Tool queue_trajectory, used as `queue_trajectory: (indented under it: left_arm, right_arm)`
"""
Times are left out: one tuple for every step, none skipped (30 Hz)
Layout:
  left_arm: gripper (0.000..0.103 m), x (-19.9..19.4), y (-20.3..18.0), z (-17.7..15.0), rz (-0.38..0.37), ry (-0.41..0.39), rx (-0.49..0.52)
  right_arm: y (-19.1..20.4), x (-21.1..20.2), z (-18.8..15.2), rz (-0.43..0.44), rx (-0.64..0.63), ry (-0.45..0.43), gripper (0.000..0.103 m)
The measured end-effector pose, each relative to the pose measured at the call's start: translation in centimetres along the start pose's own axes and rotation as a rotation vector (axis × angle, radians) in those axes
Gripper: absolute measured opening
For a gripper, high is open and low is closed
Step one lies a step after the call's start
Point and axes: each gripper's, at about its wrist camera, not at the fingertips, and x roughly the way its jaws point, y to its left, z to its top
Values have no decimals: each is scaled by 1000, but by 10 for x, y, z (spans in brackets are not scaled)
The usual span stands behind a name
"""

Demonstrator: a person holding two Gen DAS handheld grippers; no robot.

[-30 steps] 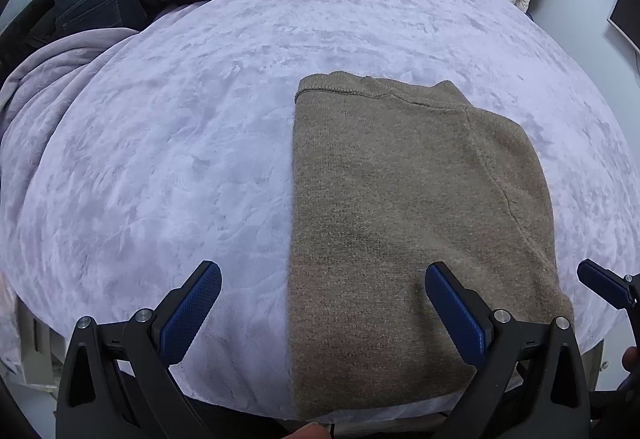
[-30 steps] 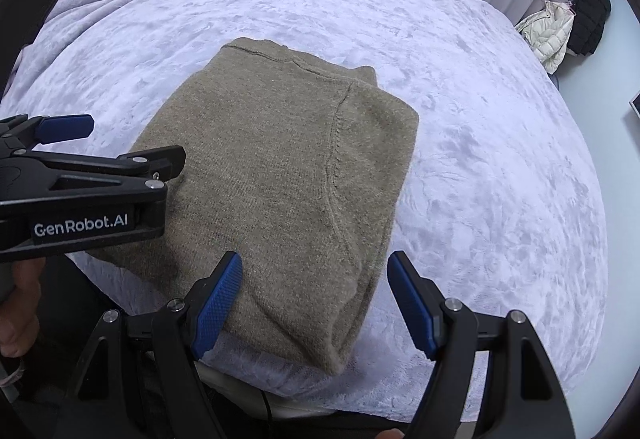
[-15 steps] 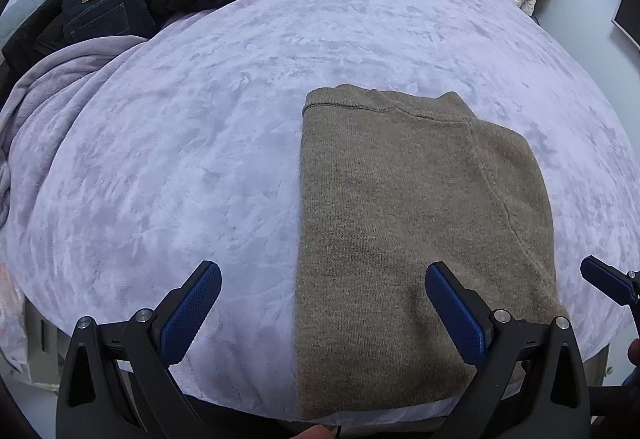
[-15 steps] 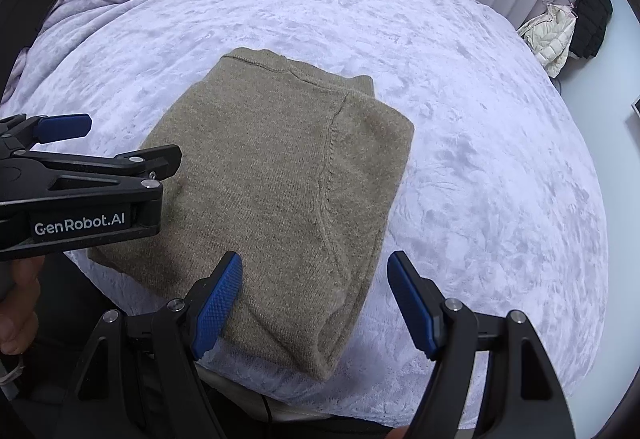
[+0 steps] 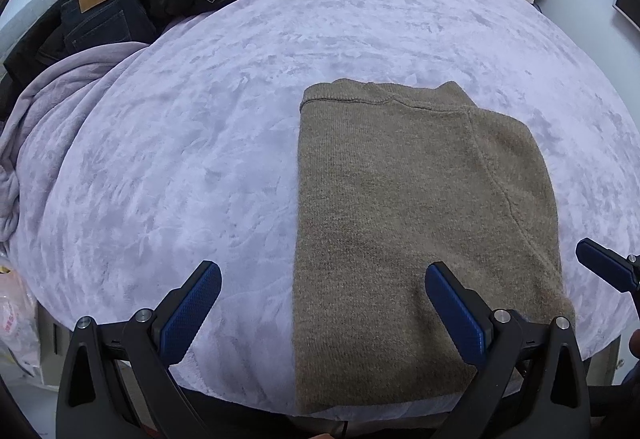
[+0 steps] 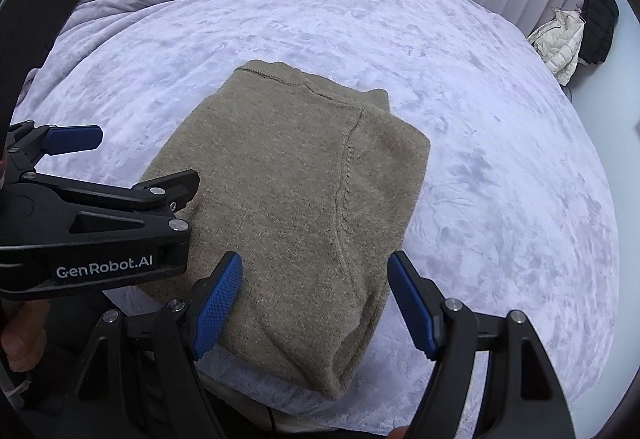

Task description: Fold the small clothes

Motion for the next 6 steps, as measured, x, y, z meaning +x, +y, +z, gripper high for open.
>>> queue_trajectory:
  left_arm:
    - [102, 0, -1, 0, 3, 2, 2]
    - [102, -1, -2, 1, 7, 4, 3]
    - [102, -1, -4, 1, 11, 6, 4]
    - [102, -2, -6, 1, 13, 8, 6]
    - [102, -3, -9, 2, 18, 9, 10]
    - [102, -4, -14, 2, 26, 9, 19]
  right_arm:
    - [-1, 0, 0, 5, 0, -5, 78]
    - [-1, 0, 0, 12, 1, -11, 78]
    - [-2, 0, -1, 19, 2, -16, 78]
    - [-4, 0, -1, 25, 4, -20, 78]
    - [-6, 0, -2, 30, 7, -25, 78]
    - [-9, 0, -4, 36, 12, -31, 78]
